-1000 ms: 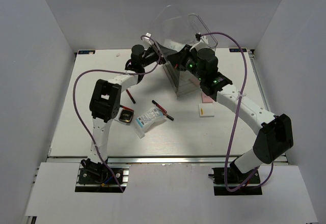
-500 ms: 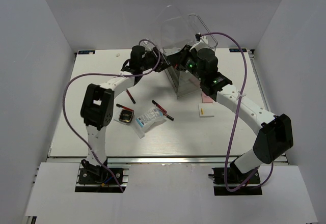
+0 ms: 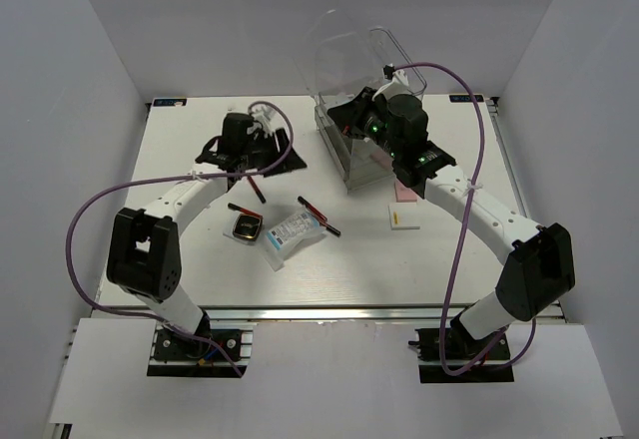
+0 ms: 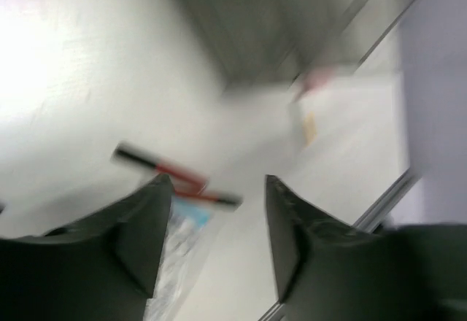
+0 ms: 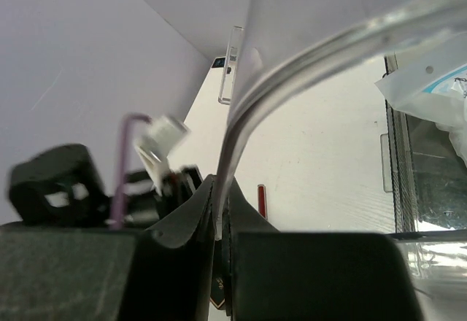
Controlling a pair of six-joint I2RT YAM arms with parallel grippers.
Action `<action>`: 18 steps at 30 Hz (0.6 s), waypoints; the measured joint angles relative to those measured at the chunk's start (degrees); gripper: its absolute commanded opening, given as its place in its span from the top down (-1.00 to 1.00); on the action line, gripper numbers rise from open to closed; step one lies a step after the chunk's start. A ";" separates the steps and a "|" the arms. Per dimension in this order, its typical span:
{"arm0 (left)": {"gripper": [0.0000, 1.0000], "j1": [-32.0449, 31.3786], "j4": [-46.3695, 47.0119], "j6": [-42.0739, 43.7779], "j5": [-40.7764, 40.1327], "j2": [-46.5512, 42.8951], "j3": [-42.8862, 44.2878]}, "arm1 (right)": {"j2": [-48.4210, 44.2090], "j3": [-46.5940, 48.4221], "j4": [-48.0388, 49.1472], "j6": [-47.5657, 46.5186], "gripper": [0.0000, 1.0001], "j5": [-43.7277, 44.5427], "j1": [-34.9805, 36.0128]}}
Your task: Organize the makeup
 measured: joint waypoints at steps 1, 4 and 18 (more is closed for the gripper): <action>-0.35 -0.07 -2.97 3.30 0.52 0.04 -0.83 | 0.00 -0.02 0.00 0.00 0.98 -0.02 0.00; -0.38 -0.52 -12.09 13.35 1.60 1.49 -2.21 | 0.00 -0.13 0.09 0.00 0.99 -0.02 -0.02; -0.21 -3.30 -27.71 34.73 0.24 12.17 0.20 | -0.02 -0.39 0.17 -0.07 0.98 -0.04 -0.02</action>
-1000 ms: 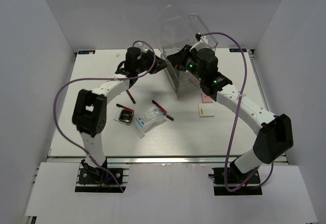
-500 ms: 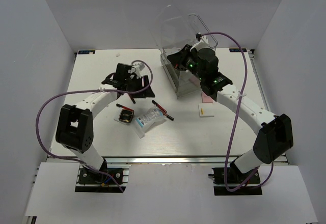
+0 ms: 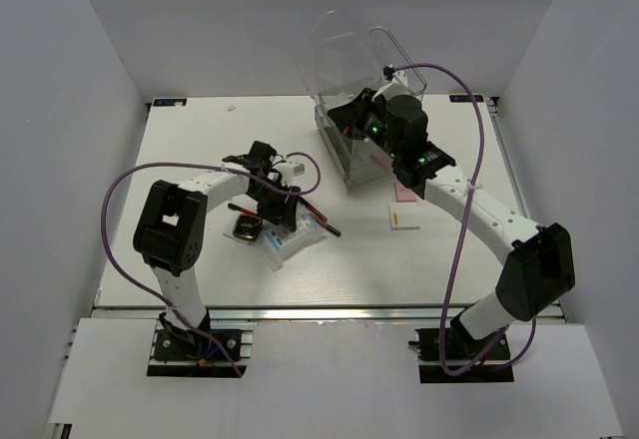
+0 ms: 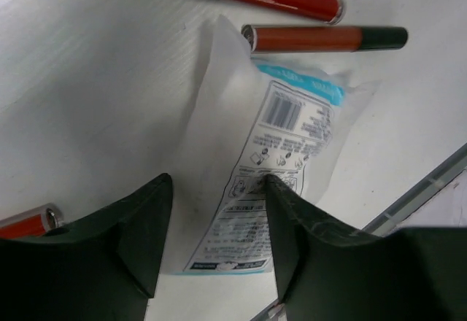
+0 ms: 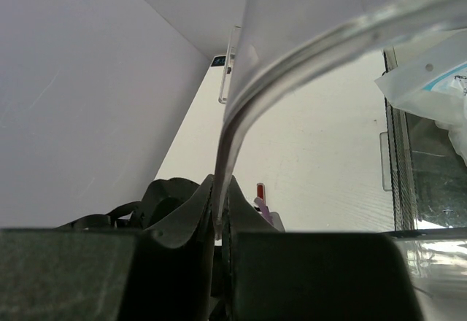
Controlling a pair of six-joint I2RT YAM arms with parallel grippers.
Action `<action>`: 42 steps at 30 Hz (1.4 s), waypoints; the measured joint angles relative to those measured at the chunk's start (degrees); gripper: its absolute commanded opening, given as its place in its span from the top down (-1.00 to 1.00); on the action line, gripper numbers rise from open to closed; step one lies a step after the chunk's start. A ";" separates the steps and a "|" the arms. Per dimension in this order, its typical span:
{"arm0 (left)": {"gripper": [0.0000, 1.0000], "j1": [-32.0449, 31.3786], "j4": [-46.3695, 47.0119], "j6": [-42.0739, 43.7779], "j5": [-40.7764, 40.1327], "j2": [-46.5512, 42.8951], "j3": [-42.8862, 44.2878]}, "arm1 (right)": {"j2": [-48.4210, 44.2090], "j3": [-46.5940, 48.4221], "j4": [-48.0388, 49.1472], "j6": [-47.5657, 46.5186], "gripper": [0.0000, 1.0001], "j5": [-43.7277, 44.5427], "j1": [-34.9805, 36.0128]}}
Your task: Organize the makeup
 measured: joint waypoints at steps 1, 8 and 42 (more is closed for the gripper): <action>-0.03 -0.07 -0.20 0.39 0.02 0.57 0.00 | 0.00 0.00 0.00 0.00 0.98 -0.02 0.00; 0.88 -0.52 0.04 -0.28 1.29 0.90 0.55 | 0.00 0.00 0.02 -0.02 0.99 -0.22 -0.11; 0.99 7.15 71.04 -84.52 7.65 10.56 8.55 | 0.00 -0.04 0.11 -0.20 0.99 -0.83 -0.33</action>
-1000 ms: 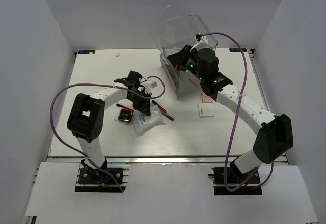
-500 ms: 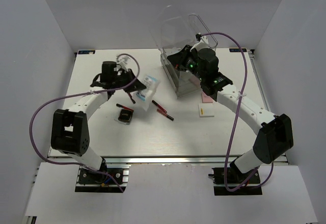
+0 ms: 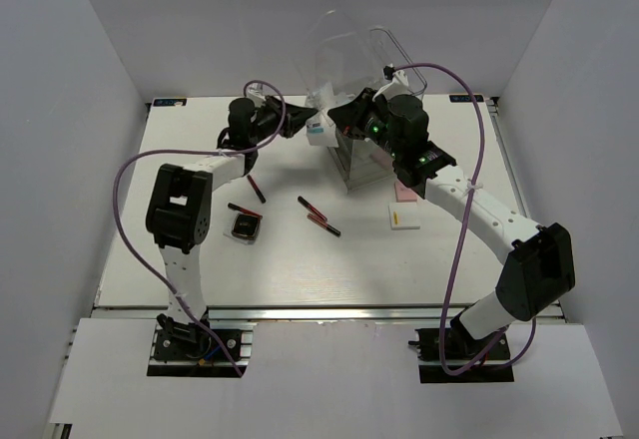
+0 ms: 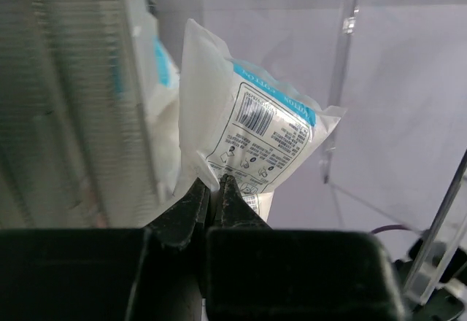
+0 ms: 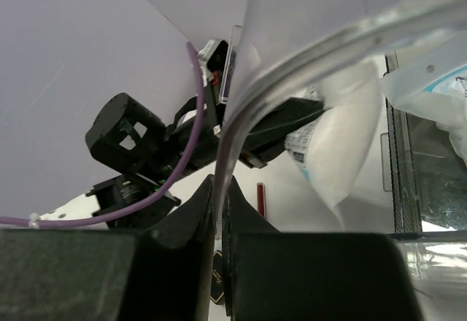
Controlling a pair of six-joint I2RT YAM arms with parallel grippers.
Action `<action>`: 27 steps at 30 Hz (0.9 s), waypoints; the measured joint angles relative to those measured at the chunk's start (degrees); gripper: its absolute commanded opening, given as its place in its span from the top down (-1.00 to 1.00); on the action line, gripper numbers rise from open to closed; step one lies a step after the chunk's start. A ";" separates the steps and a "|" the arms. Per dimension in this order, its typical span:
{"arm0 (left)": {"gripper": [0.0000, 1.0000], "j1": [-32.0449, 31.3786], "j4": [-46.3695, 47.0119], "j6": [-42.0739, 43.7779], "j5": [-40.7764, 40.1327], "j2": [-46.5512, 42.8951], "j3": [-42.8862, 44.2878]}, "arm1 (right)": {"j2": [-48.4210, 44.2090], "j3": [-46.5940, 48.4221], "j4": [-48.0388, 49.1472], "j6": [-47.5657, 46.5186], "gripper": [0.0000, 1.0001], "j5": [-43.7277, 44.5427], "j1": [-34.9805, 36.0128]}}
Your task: Organize the makeup
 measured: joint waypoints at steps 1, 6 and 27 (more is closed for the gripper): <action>0.98 -0.59 1.36 -2.25 -0.46 1.46 1.44 | 0.00 -0.02 0.04 0.00 0.99 0.00 0.00; 0.91 -2.97 8.76 -12.07 -3.06 5.70 5.35 | -0.31 -1.05 0.68 -0.24 0.99 0.00 0.00; -0.80 -8.98 18.75 -28.06 -10.01 22.21 21.20 | -1.18 -2.80 1.20 -1.46 0.99 0.02 -0.57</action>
